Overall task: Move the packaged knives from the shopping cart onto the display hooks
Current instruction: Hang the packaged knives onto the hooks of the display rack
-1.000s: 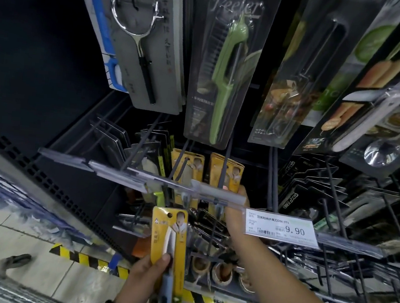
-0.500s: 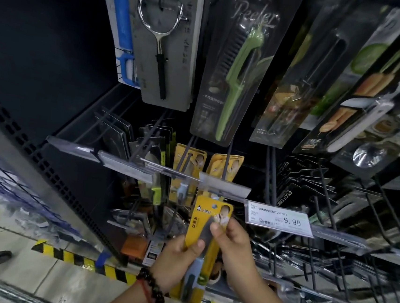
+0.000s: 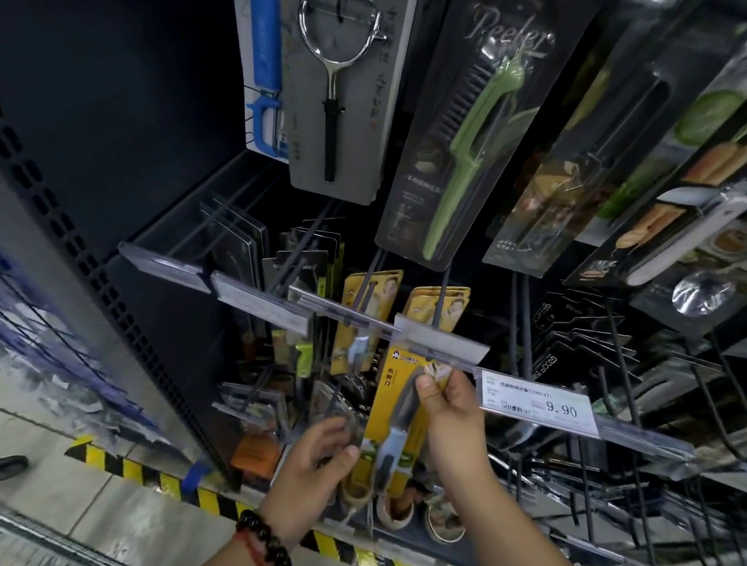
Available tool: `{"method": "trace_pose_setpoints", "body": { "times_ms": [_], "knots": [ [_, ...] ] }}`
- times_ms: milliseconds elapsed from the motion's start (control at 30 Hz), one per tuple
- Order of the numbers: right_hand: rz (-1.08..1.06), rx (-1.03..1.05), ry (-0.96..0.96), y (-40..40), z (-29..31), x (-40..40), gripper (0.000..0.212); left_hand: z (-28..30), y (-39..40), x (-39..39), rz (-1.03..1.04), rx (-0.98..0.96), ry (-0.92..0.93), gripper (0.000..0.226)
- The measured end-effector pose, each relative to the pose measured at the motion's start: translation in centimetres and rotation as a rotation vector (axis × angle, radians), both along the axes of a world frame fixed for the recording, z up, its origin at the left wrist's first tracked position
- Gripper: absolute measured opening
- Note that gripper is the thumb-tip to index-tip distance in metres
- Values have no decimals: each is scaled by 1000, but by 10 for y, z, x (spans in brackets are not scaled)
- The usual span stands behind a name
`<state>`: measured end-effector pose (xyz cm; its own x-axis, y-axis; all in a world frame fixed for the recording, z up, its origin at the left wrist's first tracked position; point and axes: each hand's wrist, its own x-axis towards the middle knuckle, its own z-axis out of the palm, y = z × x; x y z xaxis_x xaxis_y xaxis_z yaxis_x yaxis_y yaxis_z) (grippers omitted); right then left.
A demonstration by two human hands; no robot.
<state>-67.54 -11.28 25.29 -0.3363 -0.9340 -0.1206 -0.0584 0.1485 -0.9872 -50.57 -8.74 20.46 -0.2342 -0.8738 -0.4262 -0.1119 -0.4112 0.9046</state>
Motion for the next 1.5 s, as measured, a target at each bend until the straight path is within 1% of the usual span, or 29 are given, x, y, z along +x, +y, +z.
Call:
{"method": "trace_pose_setpoints", "body": {
  "times_ms": [100, 167, 200, 233, 300, 400, 433, 467, 533, 600, 700, 800, 900, 967, 1033, 1067, 1200, 1367, 1500],
  "knots": [
    [-21, 35, 12, -3, 0, 1, 17, 3, 2, 3, 13, -19, -12, 25],
    [-22, 23, 42, -4, 1, 1, 16, 10, 6, 4, 28, -113, -81, 29],
    [-20, 16, 52, -4, 2, 1, 18, 17, 8, 3, 35, -195, -130, 32],
    [-21, 4, 56, -5, 2, 1, 20, 27, 11, 1, 43, -305, -182, 35],
    [-35, -9, 45, -5, 3, 2, 15, 56, 12, -4, 60, -607, -281, 43],
    [-50, -21, -62, -5, 7, 6, 12, 92, 1, -14, 136, -1041, -399, 56],
    [-50, -30, -82, -5, 9, 7, 13, 102, -7, -16, 172, -1140, -453, 60],
    [-52, -35, -80, -4, 11, 8, 14, 110, -16, -16, 204, -1197, -516, 60],
    [-45, -44, -52, -3, 12, 7, 10, 120, -35, -14, 237, -1211, -671, 53],
    [-29, -38, -26, -3, 11, 7, 11, 120, -50, -9, 195, -1157, -818, 42],
    [-21, -24, -40, -3, 8, 5, 11, 116, -62, -6, 144, -1130, -918, 36],
    [-19, -14, -52, -1, 6, 3, 9, 118, -65, -8, 142, -1135, -925, 35],
    [-30, -13, -45, -1, 6, 4, 12, 122, -65, -8, 128, -1137, -923, 34],
    [-34, -14, -68, -3, 8, 7, 8, 122, -66, -6, 118, -1138, -915, 34],
    [-36, 8, -76, -5, 9, 10, 20, 122, -65, -5, 119, -1147, -913, 34],
    [-32, 16, -66, -5, 9, 11, 21, 121, -65, -5, 120, -1151, -912, 34],
    [-58, 22, -83, -5, 8, 15, 20, 122, -65, -5, 120, -1145, -916, 34],
    [-136, -23, -174, -1, 10, 13, 13, 121, -65, -3, 111, -1141, -930, 35],
    [-129, -17, -189, -1, 6, 9, 17, 121, -66, -3, 98, -1134, -920, 34]
  ]
}}
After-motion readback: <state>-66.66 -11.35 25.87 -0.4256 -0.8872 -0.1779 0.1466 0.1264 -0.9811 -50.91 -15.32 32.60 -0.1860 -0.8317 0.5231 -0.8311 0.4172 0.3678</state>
